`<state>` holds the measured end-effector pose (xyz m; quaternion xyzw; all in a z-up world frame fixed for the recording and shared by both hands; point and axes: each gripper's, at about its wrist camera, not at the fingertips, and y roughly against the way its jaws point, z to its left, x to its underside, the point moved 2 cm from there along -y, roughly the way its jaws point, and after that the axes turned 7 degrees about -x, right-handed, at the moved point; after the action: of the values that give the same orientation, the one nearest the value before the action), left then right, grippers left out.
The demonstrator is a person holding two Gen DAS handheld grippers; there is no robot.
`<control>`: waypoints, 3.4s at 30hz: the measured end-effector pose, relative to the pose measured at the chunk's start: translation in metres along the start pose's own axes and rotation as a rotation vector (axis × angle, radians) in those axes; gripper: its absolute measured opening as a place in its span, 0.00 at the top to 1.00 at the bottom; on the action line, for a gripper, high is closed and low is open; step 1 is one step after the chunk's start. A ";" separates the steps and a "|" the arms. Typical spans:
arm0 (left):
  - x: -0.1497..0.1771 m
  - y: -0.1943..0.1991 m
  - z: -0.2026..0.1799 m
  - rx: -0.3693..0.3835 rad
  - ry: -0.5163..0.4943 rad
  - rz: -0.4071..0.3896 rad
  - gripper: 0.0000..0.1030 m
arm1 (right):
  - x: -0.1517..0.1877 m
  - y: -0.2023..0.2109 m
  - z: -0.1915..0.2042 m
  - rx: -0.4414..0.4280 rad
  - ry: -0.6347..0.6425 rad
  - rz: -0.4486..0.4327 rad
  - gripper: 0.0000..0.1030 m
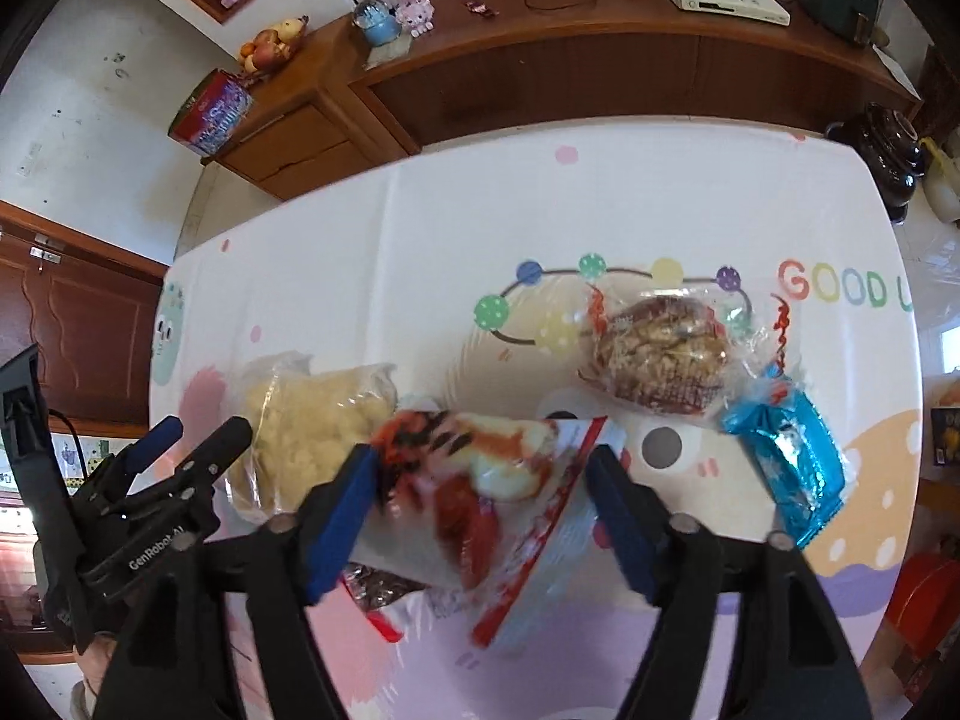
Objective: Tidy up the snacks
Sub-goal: 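Grasp clear rice-cake bag with left tool while right tool grasps white apple-print bag, then carry rice-cake bag and apple-print bag into the white tray and release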
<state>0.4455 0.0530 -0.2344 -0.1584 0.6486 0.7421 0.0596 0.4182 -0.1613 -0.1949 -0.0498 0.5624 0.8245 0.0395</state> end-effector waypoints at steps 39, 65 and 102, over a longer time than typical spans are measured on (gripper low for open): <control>0.100 0.219 0.039 0.166 0.008 -0.271 0.48 | 0.151 0.236 0.027 -0.042 0.183 -0.400 0.39; 0.312 0.287 -0.008 0.262 -0.128 -0.295 0.48 | 0.366 0.253 0.044 0.037 0.255 -0.535 0.38; 0.332 0.255 -0.014 0.165 -0.093 -0.220 0.16 | 0.380 0.159 0.032 0.150 0.188 -0.223 0.29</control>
<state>0.0600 -0.0384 -0.0993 -0.1888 0.6825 0.6818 0.1835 0.0207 -0.1856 -0.0846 -0.1859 0.6146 0.7623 0.0816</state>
